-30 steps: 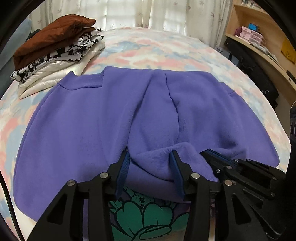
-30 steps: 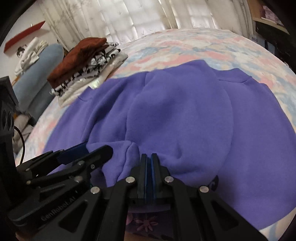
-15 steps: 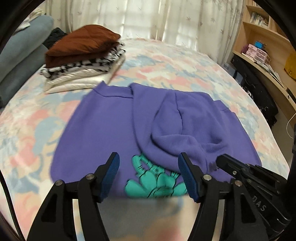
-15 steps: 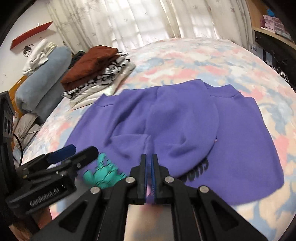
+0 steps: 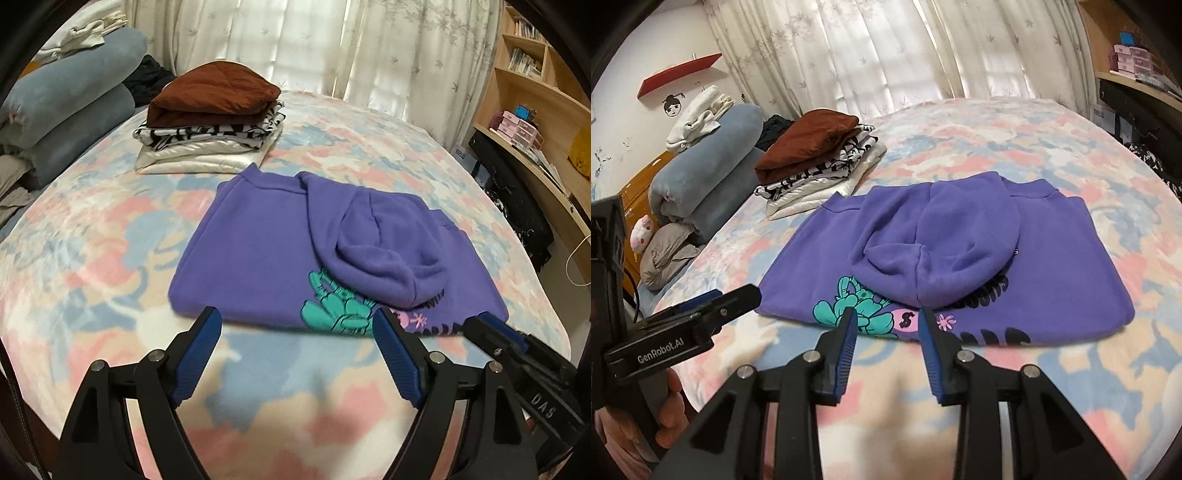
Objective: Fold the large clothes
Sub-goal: 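Release the hoodie and lift both tools away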
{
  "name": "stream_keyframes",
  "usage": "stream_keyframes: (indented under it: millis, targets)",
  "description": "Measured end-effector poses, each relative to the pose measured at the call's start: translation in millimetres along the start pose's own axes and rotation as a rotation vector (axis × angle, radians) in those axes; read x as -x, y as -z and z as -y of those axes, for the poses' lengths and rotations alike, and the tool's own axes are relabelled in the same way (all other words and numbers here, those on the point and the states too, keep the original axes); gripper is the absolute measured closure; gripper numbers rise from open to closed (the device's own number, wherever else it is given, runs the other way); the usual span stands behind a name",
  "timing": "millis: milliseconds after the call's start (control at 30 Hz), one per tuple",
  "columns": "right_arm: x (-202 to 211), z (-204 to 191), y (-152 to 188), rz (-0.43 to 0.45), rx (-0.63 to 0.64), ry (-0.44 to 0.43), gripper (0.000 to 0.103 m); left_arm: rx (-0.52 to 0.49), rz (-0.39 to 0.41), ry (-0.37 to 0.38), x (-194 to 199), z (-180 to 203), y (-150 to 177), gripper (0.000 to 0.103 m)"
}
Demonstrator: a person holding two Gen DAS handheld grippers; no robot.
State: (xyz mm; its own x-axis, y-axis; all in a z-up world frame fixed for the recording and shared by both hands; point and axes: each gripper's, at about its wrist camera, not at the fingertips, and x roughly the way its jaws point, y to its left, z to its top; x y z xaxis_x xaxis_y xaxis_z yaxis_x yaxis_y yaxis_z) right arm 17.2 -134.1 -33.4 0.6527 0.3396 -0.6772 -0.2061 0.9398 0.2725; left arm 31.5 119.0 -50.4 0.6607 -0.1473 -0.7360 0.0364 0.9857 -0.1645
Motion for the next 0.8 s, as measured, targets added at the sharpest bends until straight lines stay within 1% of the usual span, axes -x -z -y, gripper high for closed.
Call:
stream_keyframes:
  millis: [67, 133, 200, 267, 333, 367, 400, 467, 533, 600, 700, 767, 800]
  targets:
    - [4.9, -1.2, 4.1, 0.014, 0.011, 0.008, 0.069, 0.011, -0.009, 0.0, 1.2, -6.0, 7.4, 0.02]
    - [8.3, -0.8, 8.3, 0.029, 0.022, 0.018, 0.069, 0.033, -0.028, 0.016, -2.8, -11.2, 13.5, 0.019]
    - [9.2, -0.6, 12.4, 0.046, 0.032, 0.032, 0.069, 0.074, -0.053, 0.06, -10.9, -19.6, 20.4, 0.019]
    - [5.1, 0.9, 17.1, 0.045, 0.034, 0.044, 0.069, 0.118, -0.077, 0.117, -21.6, -29.0, 27.8, 0.019]
    - [-1.6, 4.7, 20.9, 0.026, 0.026, 0.048, 0.07, 0.165, -0.086, 0.176, -33.4, -36.9, 34.4, 0.019]
    - [-5.7, 6.4, 22.6, 0.015, 0.019, 0.045, 0.072, 0.19, -0.086, 0.203, -39.3, -40.4, 37.8, 0.019]
    - [-9.8, 7.5, 24.4, 0.006, 0.012, 0.043, 0.073, 0.226, -0.085, 0.234, -46.5, -45.9, 41.7, 0.019]
    - [-16.2, 9.5, 26.6, -0.005, 0.004, 0.042, 0.074, 0.297, -0.085, 0.274, -64.2, -57.6, 49.1, 0.019]
    - [-24.1, 11.1, 27.7, -0.016, -0.004, 0.043, 0.074, 0.34, -0.093, 0.289, -81.2, -65.6, 51.1, 0.019]
    - [-31.6, 12.8, 27.8, -0.024, -0.011, 0.042, 0.074, 0.358, -0.064, 0.297, -91.9, -70.0, 50.7, 0.019]
    - [-43.0, 12.8, 25.7, -0.031, -0.012, 0.047, 0.074, 0.352, -0.019, 0.291, -104.0, -69.0, 43.2, 0.019]
    - [-50.1, 13.2, 22.3, -0.03, -0.013, 0.047, 0.083, 0.384, -0.028, 0.295, -117.1, -72.2, 37.5, 0.019]
    - [-54.3, 13.2, 18.7, -0.026, -0.015, 0.045, 0.084, 0.405, -0.038, 0.295, -125.7, -74.5, 33.5, 0.019]
